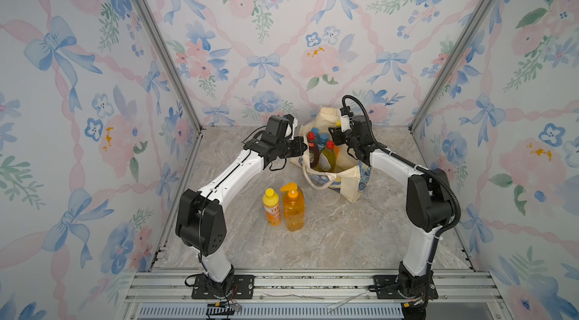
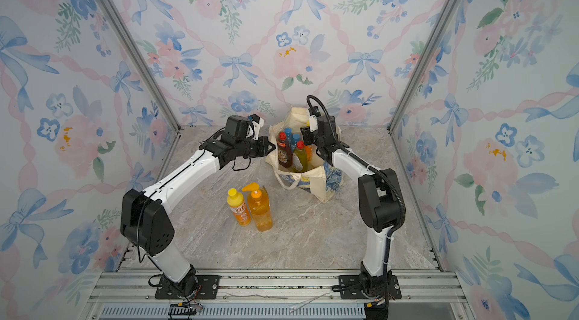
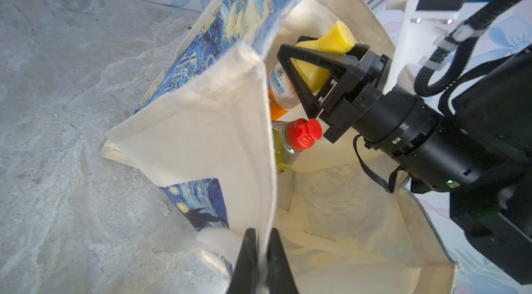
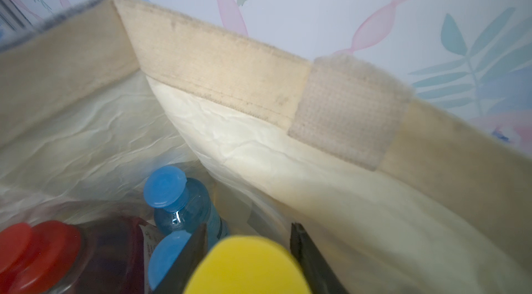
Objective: Pack dish soap into the shopping bag
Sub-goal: Place the bottle of dish soap in the shopping bag.
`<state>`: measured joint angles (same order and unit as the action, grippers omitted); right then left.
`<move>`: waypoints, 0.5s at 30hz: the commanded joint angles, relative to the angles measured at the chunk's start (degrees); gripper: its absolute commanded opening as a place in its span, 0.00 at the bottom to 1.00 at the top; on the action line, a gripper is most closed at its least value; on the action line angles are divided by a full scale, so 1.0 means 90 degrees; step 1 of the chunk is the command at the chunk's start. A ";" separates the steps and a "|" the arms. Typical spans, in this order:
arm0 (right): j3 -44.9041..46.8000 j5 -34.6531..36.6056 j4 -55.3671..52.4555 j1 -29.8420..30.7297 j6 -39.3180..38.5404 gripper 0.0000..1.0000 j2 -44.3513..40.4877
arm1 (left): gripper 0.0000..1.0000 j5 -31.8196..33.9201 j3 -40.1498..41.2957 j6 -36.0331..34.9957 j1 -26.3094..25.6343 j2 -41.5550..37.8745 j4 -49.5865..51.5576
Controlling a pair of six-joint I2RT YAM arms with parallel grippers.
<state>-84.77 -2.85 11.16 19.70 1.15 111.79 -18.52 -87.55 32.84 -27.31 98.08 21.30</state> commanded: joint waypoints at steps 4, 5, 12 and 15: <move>0.0454 0.1499 0.0715 0.0215 -0.0508 0.00 0.0006 | 0.00 -0.0061 0.0107 -0.0018 -0.0023 0.0138 0.0101; 0.0513 0.1694 0.0817 0.0227 -0.0557 0.00 -0.0059 | 0.00 -0.0061 0.0106 -0.0022 -0.0022 0.0138 0.0113; 0.0643 0.2333 0.1237 0.0200 -0.0779 0.00 -0.0306 | 0.00 -0.0051 0.0096 -0.0023 0.0006 0.0132 0.0141; 0.0654 0.1927 0.1192 0.0114 -0.0463 0.00 -0.0336 | 0.00 -0.0041 0.0071 -0.0009 0.0009 0.0156 0.0137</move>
<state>-79.55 10.72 19.16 22.57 -0.45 110.26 -18.52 -87.55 32.84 -27.31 98.10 21.32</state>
